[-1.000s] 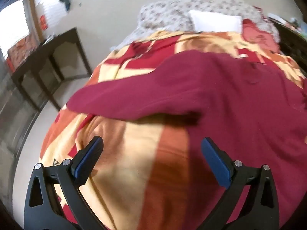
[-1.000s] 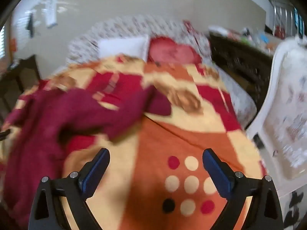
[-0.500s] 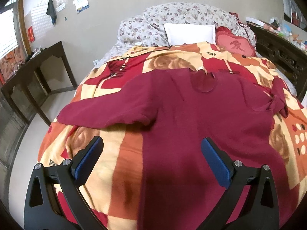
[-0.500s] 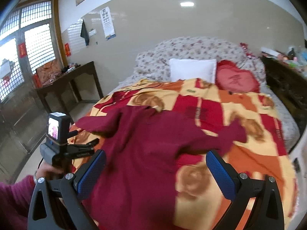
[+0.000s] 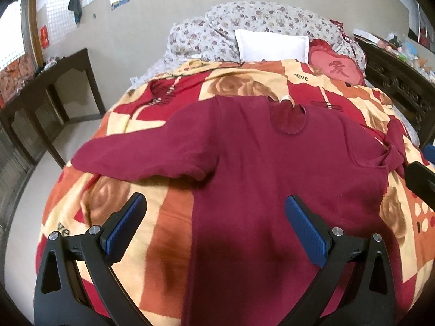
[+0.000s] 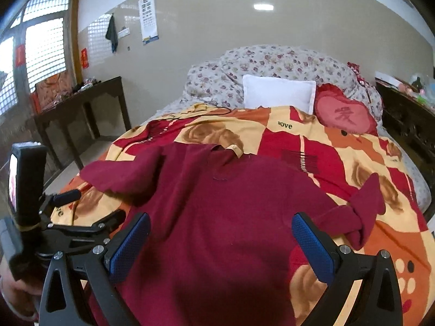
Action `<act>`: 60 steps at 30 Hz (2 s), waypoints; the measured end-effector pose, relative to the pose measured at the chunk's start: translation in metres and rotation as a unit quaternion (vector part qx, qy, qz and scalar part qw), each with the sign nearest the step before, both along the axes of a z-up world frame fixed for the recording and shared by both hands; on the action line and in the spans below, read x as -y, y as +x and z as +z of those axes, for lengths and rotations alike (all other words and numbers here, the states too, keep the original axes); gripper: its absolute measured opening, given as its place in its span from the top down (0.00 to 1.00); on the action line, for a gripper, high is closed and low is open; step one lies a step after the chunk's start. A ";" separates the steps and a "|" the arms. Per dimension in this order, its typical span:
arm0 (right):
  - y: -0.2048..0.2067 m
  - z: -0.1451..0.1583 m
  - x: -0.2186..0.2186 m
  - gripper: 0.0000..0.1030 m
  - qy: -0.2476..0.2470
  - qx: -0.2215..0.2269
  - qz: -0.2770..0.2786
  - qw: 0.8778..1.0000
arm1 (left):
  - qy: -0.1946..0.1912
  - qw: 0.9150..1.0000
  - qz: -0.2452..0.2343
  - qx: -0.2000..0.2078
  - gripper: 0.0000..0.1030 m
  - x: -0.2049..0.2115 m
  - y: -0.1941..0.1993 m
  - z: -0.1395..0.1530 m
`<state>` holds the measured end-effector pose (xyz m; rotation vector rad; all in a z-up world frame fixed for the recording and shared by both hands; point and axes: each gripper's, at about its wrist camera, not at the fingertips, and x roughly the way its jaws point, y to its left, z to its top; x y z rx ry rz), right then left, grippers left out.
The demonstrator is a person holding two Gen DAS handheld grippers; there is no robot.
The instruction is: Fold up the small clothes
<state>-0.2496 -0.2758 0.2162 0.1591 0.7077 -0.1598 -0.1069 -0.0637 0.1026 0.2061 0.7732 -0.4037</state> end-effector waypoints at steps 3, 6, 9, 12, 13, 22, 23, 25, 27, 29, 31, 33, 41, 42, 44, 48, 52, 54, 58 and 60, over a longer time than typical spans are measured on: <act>0.006 -0.009 0.006 0.00 0.012 -0.002 -0.010 1.000 | -0.002 1.000 0.001 -0.009 0.01 0.001 0.005 -0.006; 0.010 -0.020 0.012 0.00 0.024 -0.005 -0.020 1.000 | 0.001 1.000 -0.003 -0.009 0.01 0.005 0.009 -0.010; 0.016 -0.032 0.017 0.00 0.017 -0.022 -0.034 0.999 | -0.001 1.000 -0.003 -0.016 0.01 0.007 0.013 -0.013; 0.021 -0.042 0.022 0.00 0.010 -0.043 -0.049 0.998 | -0.006 1.000 -0.002 -0.023 0.01 0.008 0.016 -0.017; 0.023 -0.045 0.024 0.00 0.010 -0.050 -0.057 0.997 | -0.009 1.000 -0.003 -0.026 0.01 0.008 0.017 -0.019; 0.032 -0.062 0.030 0.00 0.025 -0.065 -0.078 0.995 | -0.015 0.999 -0.005 -0.040 0.01 0.013 0.024 -0.024; 0.033 -0.063 0.029 0.00 0.026 -0.067 -0.079 0.994 | -0.015 0.999 -0.006 -0.041 0.01 0.013 0.024 -0.024; 0.035 -0.066 0.030 0.00 0.040 -0.068 -0.078 0.994 | -0.014 0.999 -0.005 -0.042 0.01 0.014 0.026 -0.026; 0.037 -0.068 0.032 0.00 0.053 -0.070 -0.081 0.993 | -0.012 0.999 -0.005 -0.044 0.01 0.016 0.028 -0.028; 0.038 -0.071 0.035 0.00 0.059 -0.074 -0.086 0.992 | -0.010 0.999 -0.005 -0.046 0.01 0.016 0.030 -0.031; 0.039 -0.072 0.035 0.00 0.062 -0.076 -0.086 0.991 | -0.009 0.999 -0.001 -0.046 0.01 0.015 0.031 -0.032; 0.040 -0.073 0.034 0.00 0.060 -0.079 -0.085 0.991 | -0.009 0.999 0.003 -0.047 0.01 0.015 0.033 -0.033; 0.045 -0.073 0.029 0.00 0.048 -0.080 -0.073 0.993 | -0.009 0.999 0.009 -0.053 0.01 0.015 0.036 -0.036; 0.046 -0.072 0.028 0.00 0.044 -0.080 -0.071 0.993 | -0.009 0.999 0.009 -0.053 0.01 0.015 0.037 -0.036; 0.048 -0.072 0.027 0.00 0.042 -0.079 -0.070 0.994 | -0.008 0.998 0.011 -0.053 0.01 0.014 0.038 -0.037; 0.051 -0.075 0.027 0.00 0.050 -0.083 -0.069 0.993 | -0.010 0.998 0.015 -0.057 0.01 0.013 0.040 -0.037; 0.052 -0.075 0.026 0.00 0.045 -0.082 -0.074 0.993 | -0.011 0.998 0.016 -0.058 0.01 0.013 0.041 -0.038; 0.052 -0.075 0.026 0.00 0.045 -0.082 -0.074 0.993 | -0.011 0.998 0.017 -0.057 0.01 0.013 0.041 -0.038; 0.052 -0.074 0.026 0.00 0.041 -0.083 -0.075 0.993 | -0.012 0.998 0.017 -0.058 0.01 0.013 0.041 -0.038; 0.053 -0.075 0.027 0.00 0.043 -0.085 -0.076 0.993 | -0.012 0.998 0.017 -0.059 0.01 0.013 0.042 -0.038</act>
